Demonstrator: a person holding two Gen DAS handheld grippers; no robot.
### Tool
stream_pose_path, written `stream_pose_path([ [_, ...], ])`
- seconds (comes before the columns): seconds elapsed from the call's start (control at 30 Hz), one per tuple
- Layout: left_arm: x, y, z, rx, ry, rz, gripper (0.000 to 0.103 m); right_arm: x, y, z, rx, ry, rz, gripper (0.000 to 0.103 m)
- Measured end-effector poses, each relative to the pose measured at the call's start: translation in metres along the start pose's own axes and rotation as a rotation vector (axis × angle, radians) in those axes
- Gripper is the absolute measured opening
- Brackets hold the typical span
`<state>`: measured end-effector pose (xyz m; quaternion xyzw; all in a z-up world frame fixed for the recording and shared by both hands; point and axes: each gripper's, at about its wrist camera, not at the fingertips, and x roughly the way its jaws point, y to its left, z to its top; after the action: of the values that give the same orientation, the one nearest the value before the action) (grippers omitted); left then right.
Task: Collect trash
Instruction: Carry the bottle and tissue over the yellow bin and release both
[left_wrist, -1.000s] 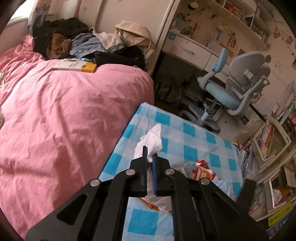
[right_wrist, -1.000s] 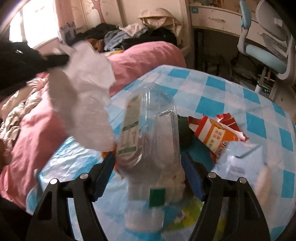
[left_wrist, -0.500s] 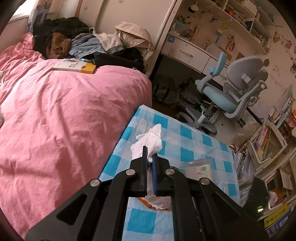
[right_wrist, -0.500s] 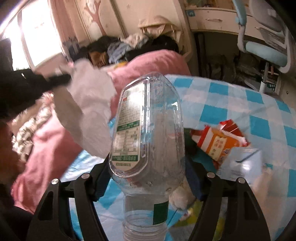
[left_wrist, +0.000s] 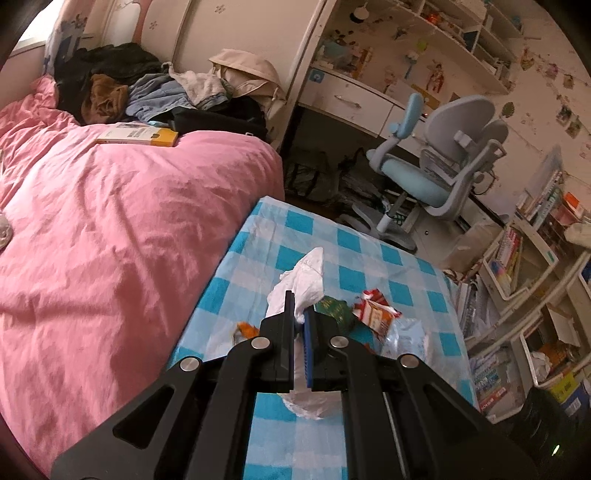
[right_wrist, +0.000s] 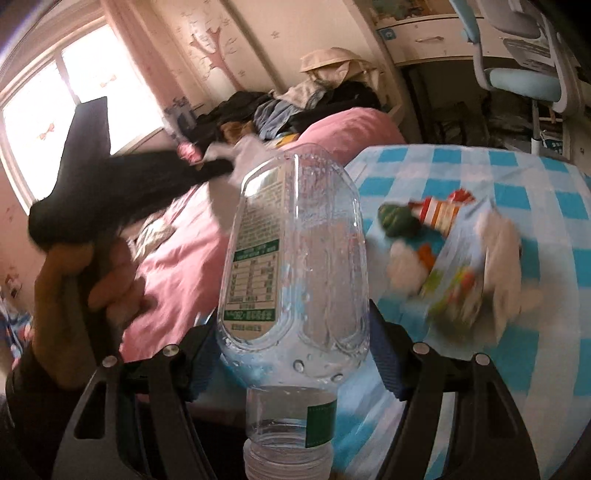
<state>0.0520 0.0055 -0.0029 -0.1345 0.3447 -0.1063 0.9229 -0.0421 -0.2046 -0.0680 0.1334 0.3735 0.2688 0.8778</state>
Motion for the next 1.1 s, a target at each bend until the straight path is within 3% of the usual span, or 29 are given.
stream_pose_path([
  [0.33, -0.051, -0.002, -0.058, -0.003, 0.022, -0.079, 0.004, -0.009, 0.019, -0.079, 0.037, 0.097, 0.0, 0.069],
  [0.8, -0.083, -0.025, -0.137, 0.099, 0.131, -0.124, 0.005, 0.01, 0.024, -0.124, 0.038, 0.242, -0.048, 0.07],
  [1.1, -0.087, -0.036, -0.177, 0.147, 0.226, -0.154, 0.005, -0.029, 0.013, -0.128, 0.104, 0.169, -0.109, 0.071],
])
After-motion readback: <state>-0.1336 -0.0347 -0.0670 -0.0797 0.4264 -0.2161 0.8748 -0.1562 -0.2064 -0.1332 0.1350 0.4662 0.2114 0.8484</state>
